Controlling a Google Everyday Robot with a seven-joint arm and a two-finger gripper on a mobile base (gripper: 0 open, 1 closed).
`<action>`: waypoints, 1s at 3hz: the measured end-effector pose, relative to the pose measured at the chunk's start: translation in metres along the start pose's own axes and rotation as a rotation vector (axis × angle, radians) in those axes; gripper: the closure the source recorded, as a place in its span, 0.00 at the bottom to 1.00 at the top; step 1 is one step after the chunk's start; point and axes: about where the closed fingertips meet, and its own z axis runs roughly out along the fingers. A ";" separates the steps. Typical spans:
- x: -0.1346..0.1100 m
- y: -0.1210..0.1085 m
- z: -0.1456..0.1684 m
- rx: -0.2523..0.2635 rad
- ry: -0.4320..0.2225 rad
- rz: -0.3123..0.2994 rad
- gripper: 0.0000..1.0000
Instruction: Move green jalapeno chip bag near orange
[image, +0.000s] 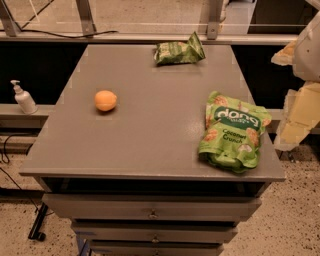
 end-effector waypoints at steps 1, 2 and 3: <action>0.000 0.000 0.000 0.000 0.000 0.000 0.00; -0.008 -0.006 0.003 0.011 -0.041 -0.012 0.00; -0.028 -0.024 0.021 0.037 -0.144 0.006 0.00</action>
Offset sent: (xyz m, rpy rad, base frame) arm 0.0223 0.0150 -0.0055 0.0826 -0.0369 0.0497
